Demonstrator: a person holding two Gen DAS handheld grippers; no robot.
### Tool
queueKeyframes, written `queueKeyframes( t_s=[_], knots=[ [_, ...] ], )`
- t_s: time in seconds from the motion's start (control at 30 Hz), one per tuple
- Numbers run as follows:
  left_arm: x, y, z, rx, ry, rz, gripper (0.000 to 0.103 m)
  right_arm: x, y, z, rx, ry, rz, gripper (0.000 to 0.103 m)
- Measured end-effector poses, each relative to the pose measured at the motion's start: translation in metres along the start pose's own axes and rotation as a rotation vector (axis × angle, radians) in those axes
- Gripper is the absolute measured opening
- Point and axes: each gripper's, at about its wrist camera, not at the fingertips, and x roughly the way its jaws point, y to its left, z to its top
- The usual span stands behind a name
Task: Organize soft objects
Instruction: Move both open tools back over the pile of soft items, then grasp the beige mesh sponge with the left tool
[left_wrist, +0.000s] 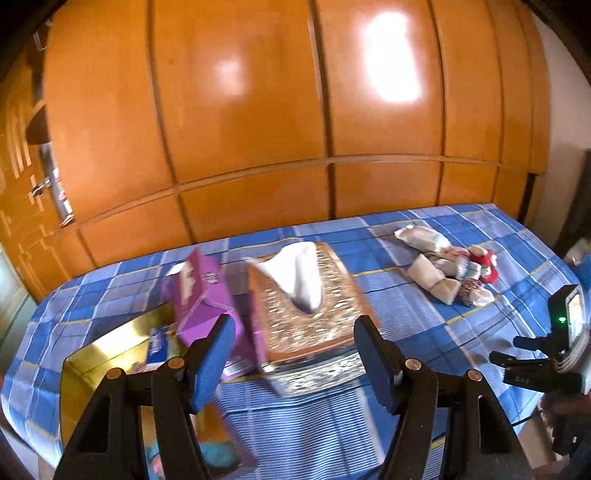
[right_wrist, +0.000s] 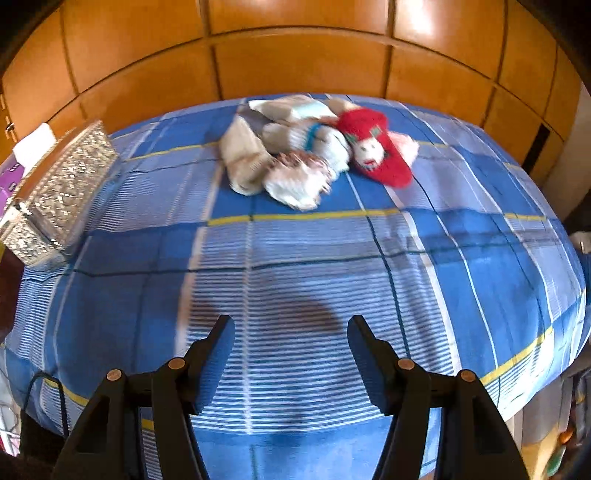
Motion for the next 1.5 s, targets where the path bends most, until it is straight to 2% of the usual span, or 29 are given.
queueKeyframes(
  t_s=[0.17, 0.43, 0.57, 0.73, 0.93, 1.07, 1.23, 1.4, 1.5],
  knots=[
    [0.012, -0.03, 0.009, 0.042, 0.025, -0.07, 0.067, 0.004, -0.006, -0.001, 0.002, -0.015, -0.007, 0.065],
    [0.04, -0.088, 0.014, 0.138, 0.096, -0.195, 0.067, 0.005, -0.002, -0.005, -0.01, -0.053, -0.002, 0.076],
    [0.063, -0.108, 0.014, 0.118, 0.17, -0.271, 0.066, 0.005, -0.001, -0.005, -0.011, -0.056, 0.004, 0.078],
    [0.106, -0.133, 0.024, 0.064, 0.272, -0.332, 0.053, 0.006, -0.001, -0.005, -0.013, -0.061, 0.007, 0.08],
    [0.164, -0.162, 0.039, -0.026, 0.376, -0.386, 0.053, 0.007, -0.001, -0.005, -0.015, -0.064, 0.013, 0.081],
    [0.202, -0.178, 0.044, -0.072, 0.439, -0.371, 0.055, 0.007, -0.001, -0.005, -0.012, -0.065, 0.021, 0.084],
    [0.23, -0.193, 0.049, -0.085, 0.466, -0.346, 0.067, 0.008, -0.001, -0.004, -0.012, -0.067, 0.028, 0.087],
    [0.259, -0.204, 0.051, -0.102, 0.512, -0.32, 0.07, 0.009, -0.001, -0.003, -0.016, -0.065, 0.035, 0.088],
    [0.27, -0.212, 0.052, -0.088, 0.508, -0.294, 0.072, 0.009, -0.002, -0.002, -0.012, -0.064, 0.041, 0.088]
  ],
)
